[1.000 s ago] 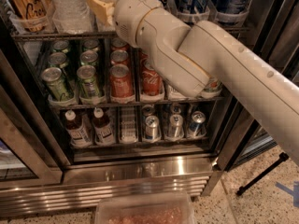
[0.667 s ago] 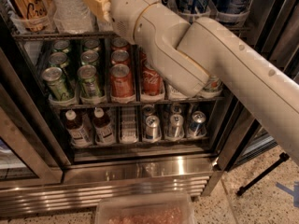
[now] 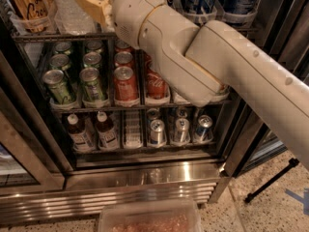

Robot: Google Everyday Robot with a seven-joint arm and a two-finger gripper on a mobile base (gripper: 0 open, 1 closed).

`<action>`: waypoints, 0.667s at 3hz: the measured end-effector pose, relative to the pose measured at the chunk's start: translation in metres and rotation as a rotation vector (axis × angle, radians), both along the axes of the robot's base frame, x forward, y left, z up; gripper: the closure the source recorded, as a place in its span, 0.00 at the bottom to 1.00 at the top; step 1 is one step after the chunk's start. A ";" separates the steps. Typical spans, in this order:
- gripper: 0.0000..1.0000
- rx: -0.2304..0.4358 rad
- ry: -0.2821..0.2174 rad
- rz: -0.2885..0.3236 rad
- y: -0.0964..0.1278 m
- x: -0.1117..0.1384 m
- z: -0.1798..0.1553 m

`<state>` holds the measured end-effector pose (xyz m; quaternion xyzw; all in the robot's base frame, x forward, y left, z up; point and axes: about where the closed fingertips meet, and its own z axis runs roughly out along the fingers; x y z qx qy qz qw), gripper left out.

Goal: Pick water bottle from top shelf of fridge

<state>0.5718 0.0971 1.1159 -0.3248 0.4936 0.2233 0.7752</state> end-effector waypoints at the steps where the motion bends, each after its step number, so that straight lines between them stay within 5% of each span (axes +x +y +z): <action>1: 1.00 -0.009 0.016 0.010 -0.003 -0.021 -0.007; 2: 1.00 -0.030 0.054 0.030 -0.005 -0.041 -0.022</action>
Offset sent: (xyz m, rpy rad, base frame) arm -0.0615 -0.0293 -0.0350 -0.0629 0.1143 0.0498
